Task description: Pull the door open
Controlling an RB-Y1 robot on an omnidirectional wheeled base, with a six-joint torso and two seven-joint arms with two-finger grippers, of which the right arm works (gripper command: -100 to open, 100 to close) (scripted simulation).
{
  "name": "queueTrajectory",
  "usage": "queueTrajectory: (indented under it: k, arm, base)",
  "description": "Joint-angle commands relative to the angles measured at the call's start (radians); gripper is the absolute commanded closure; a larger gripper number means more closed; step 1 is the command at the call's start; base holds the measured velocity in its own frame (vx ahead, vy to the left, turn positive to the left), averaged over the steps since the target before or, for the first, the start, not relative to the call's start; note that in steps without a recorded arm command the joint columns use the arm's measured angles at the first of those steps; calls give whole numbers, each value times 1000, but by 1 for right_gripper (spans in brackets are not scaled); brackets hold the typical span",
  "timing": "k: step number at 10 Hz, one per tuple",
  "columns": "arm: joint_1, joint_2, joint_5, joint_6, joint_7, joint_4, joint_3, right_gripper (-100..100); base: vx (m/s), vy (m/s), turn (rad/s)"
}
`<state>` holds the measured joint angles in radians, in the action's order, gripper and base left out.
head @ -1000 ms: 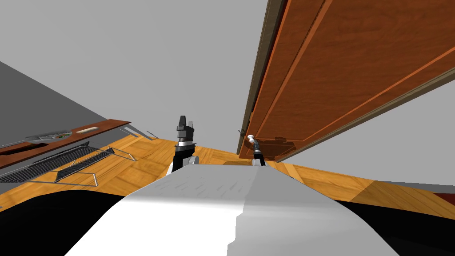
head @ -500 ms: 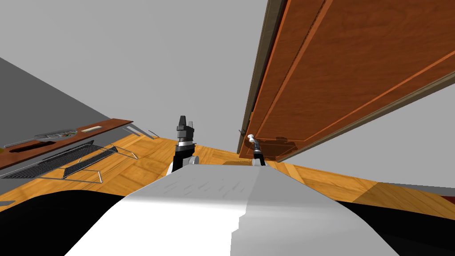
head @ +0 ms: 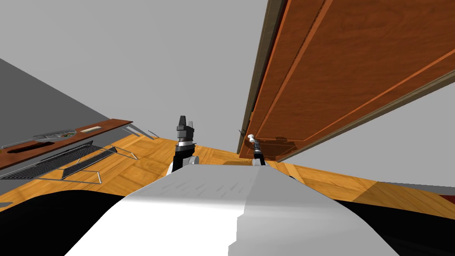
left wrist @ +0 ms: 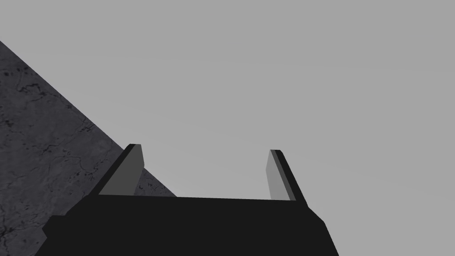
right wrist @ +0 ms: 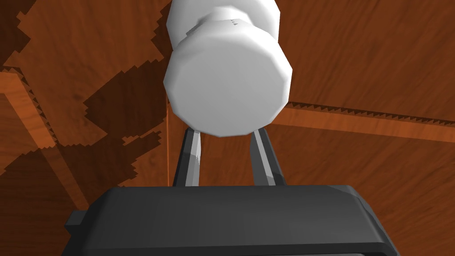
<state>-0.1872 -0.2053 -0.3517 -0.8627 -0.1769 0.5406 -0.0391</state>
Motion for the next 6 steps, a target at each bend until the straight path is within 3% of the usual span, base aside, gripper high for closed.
queueTrajectory:
  k: [1,6]
  arm:
    - [-14,30,11,-4,0,-12,-21,100]
    - [-8,28,-5,-3,80,-5,-25,100]
  base:
    - [-6,10,-2]
    - [-26,-13,48]
